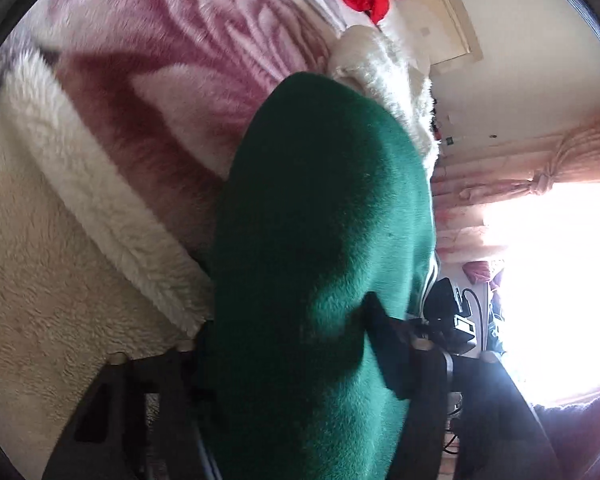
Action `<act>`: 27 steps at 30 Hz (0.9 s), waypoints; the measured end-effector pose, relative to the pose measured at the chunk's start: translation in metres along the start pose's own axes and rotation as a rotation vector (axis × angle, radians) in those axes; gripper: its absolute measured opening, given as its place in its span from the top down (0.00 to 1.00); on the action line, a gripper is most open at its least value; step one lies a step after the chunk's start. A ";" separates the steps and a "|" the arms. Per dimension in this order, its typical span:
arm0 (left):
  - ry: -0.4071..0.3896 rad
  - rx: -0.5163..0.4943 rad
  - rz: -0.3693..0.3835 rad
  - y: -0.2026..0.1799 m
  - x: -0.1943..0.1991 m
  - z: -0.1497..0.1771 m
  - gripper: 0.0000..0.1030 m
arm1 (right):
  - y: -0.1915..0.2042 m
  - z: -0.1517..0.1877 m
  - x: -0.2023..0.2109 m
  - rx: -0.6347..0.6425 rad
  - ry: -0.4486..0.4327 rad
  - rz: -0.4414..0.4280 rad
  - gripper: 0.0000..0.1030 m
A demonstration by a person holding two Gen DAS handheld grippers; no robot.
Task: Fold large clothes
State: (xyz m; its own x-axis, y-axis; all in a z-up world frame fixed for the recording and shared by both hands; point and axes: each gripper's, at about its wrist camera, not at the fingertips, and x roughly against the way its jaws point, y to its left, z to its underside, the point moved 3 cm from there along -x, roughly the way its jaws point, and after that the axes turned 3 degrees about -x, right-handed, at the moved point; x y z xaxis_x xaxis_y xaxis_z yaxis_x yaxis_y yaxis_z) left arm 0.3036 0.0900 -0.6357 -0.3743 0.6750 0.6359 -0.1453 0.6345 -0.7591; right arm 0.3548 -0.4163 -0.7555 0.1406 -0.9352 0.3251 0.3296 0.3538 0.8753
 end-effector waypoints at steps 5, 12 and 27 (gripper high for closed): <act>0.022 -0.024 0.018 -0.010 0.004 -0.015 0.58 | 0.021 0.012 0.001 0.011 -0.048 0.018 0.61; 0.013 -0.080 0.040 -0.041 0.016 -0.052 0.58 | 0.059 0.022 0.006 0.052 -0.097 0.008 0.63; -0.016 -0.224 0.140 -0.155 -0.055 -0.279 0.58 | 0.215 -0.112 0.135 0.180 -0.305 0.023 0.64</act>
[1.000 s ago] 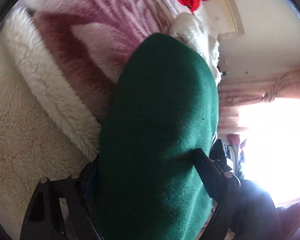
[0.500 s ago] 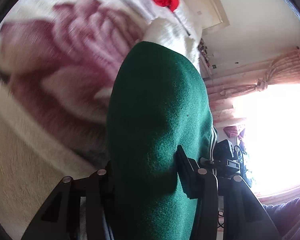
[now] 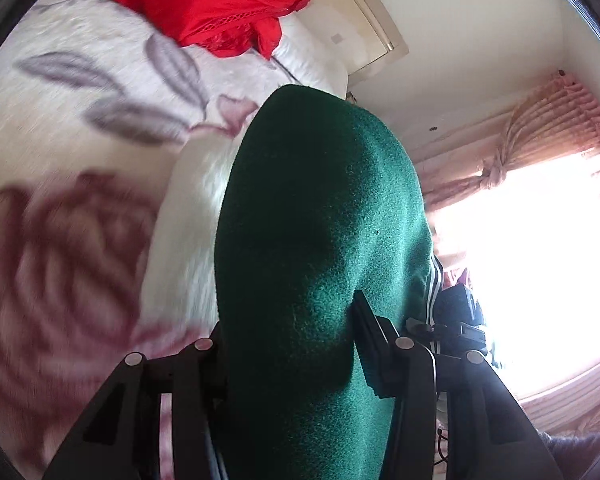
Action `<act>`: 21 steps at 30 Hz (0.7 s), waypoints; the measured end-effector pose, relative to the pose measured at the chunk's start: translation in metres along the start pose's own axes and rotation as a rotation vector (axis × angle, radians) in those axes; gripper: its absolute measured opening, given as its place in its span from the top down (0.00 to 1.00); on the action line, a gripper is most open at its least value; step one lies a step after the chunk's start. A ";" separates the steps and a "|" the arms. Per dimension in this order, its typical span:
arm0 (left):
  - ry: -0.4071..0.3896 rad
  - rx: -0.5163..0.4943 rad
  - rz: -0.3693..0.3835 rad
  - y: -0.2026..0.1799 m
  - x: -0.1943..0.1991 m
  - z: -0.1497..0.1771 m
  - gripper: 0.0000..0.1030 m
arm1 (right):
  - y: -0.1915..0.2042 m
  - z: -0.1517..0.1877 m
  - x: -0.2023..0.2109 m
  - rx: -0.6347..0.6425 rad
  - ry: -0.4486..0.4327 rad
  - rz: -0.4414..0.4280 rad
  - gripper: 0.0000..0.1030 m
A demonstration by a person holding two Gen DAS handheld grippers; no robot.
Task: Fold large clothes
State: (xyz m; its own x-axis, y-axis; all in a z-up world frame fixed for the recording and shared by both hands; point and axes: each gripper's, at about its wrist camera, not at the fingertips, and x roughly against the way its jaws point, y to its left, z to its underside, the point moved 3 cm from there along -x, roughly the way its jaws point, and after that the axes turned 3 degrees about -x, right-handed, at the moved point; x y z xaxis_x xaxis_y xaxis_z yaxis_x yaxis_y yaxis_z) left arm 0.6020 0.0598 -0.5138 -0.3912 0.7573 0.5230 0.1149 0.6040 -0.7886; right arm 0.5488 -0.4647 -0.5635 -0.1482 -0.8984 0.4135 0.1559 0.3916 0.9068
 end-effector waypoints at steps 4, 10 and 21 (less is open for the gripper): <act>0.016 0.051 0.001 0.041 -0.055 -0.051 0.58 | -0.007 -0.085 -0.001 0.002 -0.018 0.046 0.64; 0.089 0.077 -0.046 0.093 -0.109 -0.060 0.53 | -0.063 -0.150 -0.046 -0.077 0.031 0.116 0.64; 0.154 0.009 -0.250 0.057 -0.089 -0.053 0.40 | -0.081 -0.166 -0.060 -0.109 0.035 0.227 0.48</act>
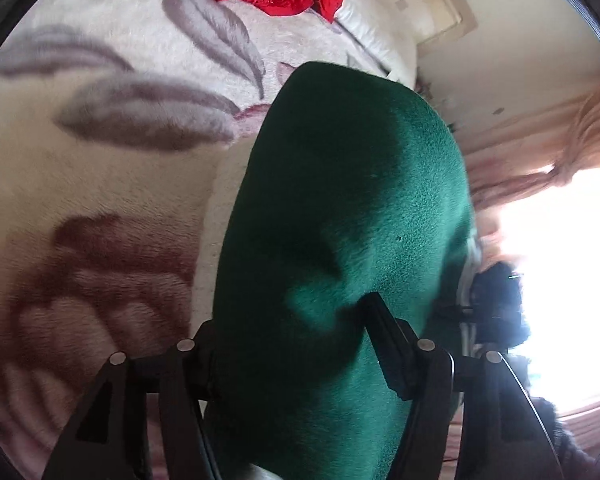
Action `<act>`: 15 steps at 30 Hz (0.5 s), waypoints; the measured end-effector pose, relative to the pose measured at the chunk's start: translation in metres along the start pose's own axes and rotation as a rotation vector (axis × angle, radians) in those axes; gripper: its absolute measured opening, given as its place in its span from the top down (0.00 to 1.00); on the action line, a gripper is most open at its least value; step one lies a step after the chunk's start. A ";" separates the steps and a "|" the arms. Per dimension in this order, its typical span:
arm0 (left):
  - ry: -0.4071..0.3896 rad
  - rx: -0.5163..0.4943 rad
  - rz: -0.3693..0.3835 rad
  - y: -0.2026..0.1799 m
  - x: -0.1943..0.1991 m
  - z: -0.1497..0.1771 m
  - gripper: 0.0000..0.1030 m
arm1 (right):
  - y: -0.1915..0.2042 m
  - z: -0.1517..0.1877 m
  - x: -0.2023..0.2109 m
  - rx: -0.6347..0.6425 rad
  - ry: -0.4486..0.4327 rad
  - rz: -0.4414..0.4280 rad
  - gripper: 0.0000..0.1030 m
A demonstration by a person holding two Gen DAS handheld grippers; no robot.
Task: Fold large clothes
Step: 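Lower the folded jacket onto the bed and open both grippers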
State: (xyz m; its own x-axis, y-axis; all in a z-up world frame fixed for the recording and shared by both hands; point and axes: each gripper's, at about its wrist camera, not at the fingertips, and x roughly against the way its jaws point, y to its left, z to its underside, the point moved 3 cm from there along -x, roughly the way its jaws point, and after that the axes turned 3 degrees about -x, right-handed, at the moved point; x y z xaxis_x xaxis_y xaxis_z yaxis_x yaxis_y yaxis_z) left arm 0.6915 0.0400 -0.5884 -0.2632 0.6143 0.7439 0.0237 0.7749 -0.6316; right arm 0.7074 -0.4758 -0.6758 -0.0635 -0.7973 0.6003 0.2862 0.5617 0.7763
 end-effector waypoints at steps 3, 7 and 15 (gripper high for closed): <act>-0.021 -0.072 -0.149 -0.021 0.018 0.005 0.38 | 0.017 0.005 0.025 0.013 -0.013 0.104 0.41; -0.100 -0.167 -0.322 -0.053 0.050 0.020 0.06 | 0.043 0.038 0.047 0.120 -0.121 0.398 0.12; -0.195 -0.282 -0.527 -0.099 0.082 0.057 0.00 | 0.086 0.136 0.070 0.223 -0.364 0.811 0.00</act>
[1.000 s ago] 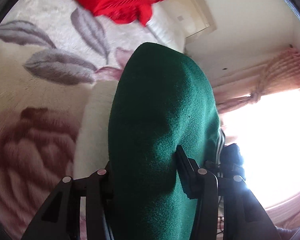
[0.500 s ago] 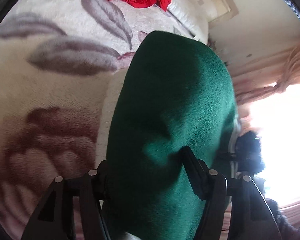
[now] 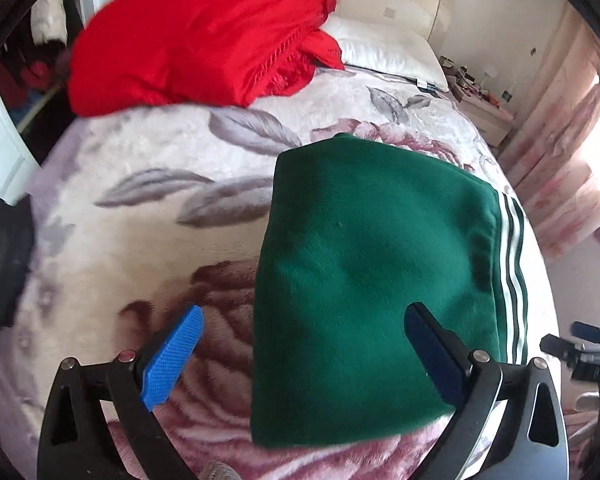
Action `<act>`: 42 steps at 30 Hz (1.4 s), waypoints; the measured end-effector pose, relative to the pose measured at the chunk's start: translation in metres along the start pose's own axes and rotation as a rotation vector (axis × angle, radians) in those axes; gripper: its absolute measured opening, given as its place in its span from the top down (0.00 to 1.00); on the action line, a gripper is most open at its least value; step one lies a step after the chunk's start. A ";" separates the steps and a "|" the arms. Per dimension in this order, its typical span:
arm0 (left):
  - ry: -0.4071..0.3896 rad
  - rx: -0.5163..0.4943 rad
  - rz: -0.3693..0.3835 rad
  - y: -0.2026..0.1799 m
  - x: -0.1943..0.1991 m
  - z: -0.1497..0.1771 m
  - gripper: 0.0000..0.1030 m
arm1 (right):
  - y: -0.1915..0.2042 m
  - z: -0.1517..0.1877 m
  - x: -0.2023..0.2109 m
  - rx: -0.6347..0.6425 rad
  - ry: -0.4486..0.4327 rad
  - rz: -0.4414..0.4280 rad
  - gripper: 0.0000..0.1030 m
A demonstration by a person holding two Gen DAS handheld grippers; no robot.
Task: Fold large clothes
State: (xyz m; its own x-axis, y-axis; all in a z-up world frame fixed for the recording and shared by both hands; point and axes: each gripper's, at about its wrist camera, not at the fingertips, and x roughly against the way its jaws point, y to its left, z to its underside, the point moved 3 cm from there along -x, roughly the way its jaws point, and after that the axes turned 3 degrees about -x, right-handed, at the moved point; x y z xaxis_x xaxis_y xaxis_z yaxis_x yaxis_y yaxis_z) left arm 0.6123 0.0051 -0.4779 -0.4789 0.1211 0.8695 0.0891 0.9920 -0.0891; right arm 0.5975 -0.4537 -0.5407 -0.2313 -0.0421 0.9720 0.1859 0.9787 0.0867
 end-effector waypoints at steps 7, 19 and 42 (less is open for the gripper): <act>-0.014 -0.040 -0.069 -0.022 0.059 0.022 0.00 | 0.025 0.055 0.090 0.038 -0.116 0.110 0.00; -0.149 -0.033 -0.096 -0.056 0.246 0.061 0.00 | 0.028 0.150 0.305 0.036 -0.311 0.125 0.00; -0.271 -0.008 -0.099 -0.096 0.461 0.111 0.00 | 0.011 0.313 0.601 0.052 -0.585 0.081 0.00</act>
State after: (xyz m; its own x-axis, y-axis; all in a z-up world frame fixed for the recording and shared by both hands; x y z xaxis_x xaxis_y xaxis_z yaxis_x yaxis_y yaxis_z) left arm 0.2854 -0.0304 -0.1223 -0.7014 0.0295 0.7122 0.0363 0.9993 -0.0056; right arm 0.1618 -0.4050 -0.0244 -0.7091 0.1367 0.6918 0.1818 0.9833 -0.0079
